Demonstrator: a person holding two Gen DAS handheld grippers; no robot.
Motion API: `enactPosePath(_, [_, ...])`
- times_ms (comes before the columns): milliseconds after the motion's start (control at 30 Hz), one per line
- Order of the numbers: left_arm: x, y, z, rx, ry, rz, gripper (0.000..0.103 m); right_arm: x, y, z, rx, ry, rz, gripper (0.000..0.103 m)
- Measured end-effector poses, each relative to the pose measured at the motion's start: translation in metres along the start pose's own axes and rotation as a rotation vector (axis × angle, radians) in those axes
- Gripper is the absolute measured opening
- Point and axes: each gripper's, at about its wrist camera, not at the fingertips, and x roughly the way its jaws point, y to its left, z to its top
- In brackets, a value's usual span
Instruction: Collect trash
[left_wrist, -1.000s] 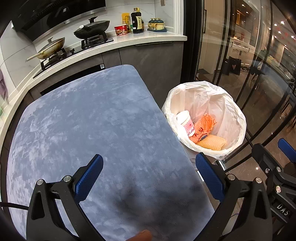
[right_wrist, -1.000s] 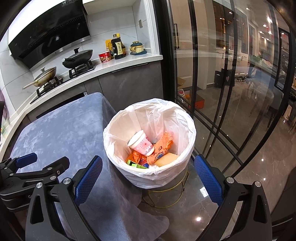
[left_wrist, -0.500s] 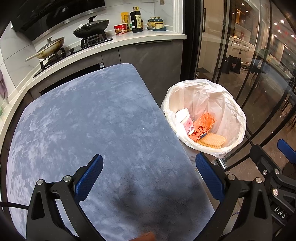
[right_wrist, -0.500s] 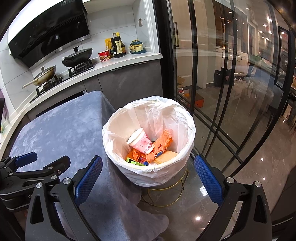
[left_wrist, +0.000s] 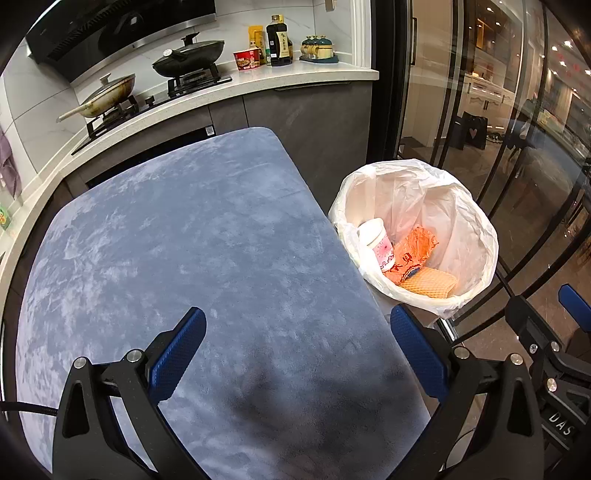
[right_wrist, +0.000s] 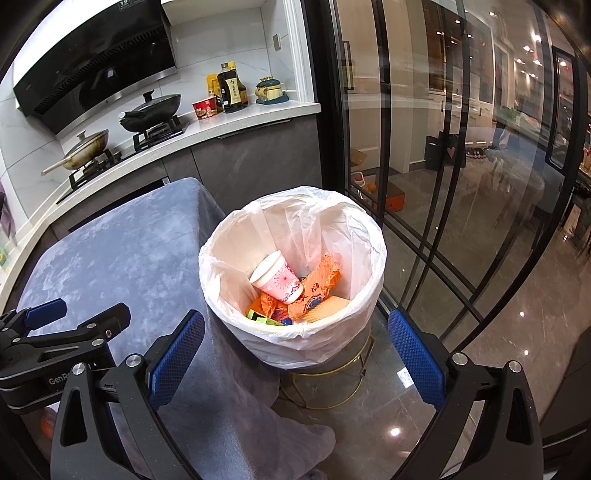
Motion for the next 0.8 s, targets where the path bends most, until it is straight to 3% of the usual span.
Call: enactPosePath(800, [0.0034,-0.0014,0.0000,0.009,0.015,-0.012,0.095,0.0035,-0.0025,-0.0017,0.003,0.003,-0.002,0.096])
